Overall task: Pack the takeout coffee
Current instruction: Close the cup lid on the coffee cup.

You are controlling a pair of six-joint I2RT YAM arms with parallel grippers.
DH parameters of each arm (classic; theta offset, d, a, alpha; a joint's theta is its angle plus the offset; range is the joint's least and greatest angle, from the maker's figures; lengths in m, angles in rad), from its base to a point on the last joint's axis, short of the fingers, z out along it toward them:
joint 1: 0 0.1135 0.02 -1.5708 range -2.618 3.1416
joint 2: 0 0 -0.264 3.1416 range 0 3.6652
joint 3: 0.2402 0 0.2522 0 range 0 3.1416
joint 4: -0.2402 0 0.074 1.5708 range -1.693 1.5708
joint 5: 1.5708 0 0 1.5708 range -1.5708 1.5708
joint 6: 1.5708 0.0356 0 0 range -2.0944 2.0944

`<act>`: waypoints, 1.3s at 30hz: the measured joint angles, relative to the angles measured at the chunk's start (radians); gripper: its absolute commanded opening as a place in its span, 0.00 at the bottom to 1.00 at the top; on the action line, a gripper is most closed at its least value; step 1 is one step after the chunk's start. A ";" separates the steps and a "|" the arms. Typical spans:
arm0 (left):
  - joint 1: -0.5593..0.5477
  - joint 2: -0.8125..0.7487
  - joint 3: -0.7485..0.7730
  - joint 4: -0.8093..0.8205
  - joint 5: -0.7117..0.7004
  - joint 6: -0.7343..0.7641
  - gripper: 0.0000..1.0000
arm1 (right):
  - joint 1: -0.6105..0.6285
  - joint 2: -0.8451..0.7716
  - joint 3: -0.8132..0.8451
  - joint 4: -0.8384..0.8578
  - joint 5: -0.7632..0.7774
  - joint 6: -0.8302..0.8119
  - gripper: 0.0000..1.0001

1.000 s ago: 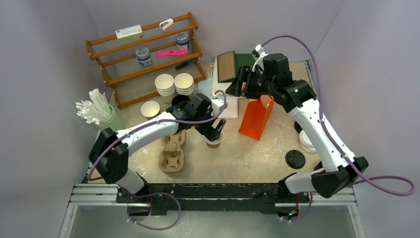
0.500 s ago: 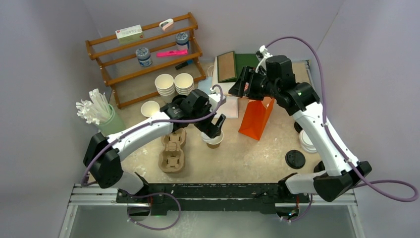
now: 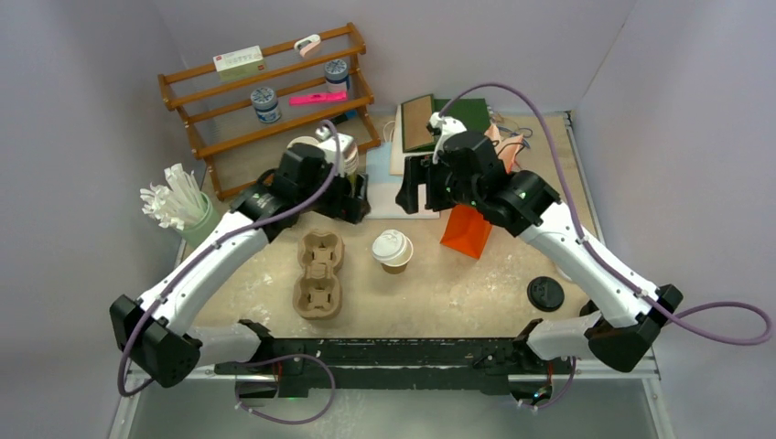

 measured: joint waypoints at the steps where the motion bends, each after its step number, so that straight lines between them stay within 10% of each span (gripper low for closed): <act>1: 0.043 -0.013 0.000 -0.006 -0.013 -0.002 1.00 | 0.012 -0.003 -0.021 0.011 0.011 -0.013 0.92; 14: 0.413 -0.026 -0.015 -0.142 -0.022 -0.143 1.00 | 0.079 0.013 -0.170 0.087 0.007 -0.264 0.99; 39: 0.424 -0.023 -0.062 -0.160 0.054 -0.228 1.00 | 0.258 0.502 0.131 -0.162 0.100 -0.405 0.99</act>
